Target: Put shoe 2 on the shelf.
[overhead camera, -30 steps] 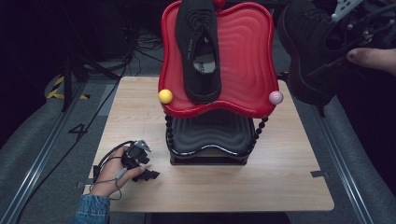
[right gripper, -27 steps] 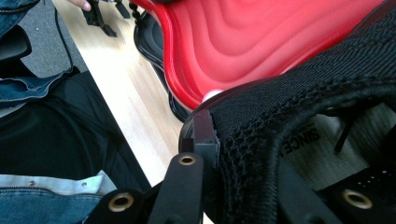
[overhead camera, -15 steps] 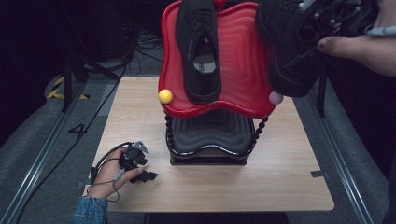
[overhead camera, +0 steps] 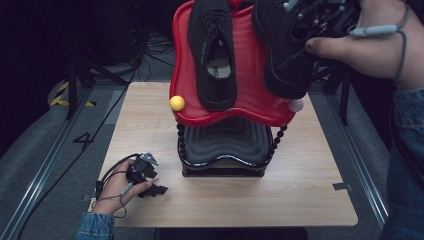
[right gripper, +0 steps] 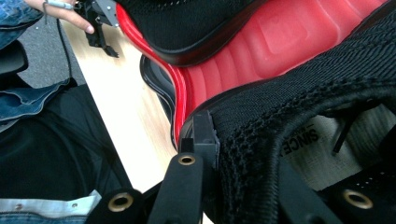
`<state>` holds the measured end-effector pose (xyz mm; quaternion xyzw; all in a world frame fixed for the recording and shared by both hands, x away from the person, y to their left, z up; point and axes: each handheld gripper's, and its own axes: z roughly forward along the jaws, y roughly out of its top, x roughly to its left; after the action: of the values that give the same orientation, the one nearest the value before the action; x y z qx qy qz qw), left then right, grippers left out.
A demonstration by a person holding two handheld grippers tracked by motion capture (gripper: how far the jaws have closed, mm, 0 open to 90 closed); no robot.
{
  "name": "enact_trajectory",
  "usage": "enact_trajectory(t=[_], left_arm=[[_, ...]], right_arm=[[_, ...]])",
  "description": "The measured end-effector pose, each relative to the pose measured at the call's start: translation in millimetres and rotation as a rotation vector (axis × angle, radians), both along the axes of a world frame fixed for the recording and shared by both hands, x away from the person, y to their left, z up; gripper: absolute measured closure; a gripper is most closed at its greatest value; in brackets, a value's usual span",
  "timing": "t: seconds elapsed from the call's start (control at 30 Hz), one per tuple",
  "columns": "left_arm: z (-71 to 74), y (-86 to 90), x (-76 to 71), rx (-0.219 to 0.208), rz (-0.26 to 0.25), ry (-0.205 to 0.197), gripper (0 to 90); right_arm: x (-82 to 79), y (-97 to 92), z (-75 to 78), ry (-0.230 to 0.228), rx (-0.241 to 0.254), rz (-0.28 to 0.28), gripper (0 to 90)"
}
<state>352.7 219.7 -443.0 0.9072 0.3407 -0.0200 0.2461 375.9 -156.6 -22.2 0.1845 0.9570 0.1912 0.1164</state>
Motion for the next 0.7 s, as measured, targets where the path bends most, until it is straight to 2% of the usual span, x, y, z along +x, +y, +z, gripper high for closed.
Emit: enact_trajectory(t=[0.13,0.23,0.43,0.7], left_arm=[[0.4,0.8,-0.3,0.0,0.003,0.003,25.4],[0.0,1.0,0.2,0.001,0.0,-0.004,25.4],[-0.6,1.2,1.3,0.001,-0.004,0.01,25.4],[-0.7,2.6,1.2,-0.008,0.005,0.002,25.4]], right_arm=[[5.5,9.7,-3.9,-0.003,-0.01,-0.004,85.8],[8.3,16.4,-6.1,-0.025,-0.026,-0.01,85.7],[12.5,31.2,-13.6,-0.04,-0.042,-0.001,85.7],[11.8,43.8,-20.9,-0.025,-0.039,0.03,85.7]])
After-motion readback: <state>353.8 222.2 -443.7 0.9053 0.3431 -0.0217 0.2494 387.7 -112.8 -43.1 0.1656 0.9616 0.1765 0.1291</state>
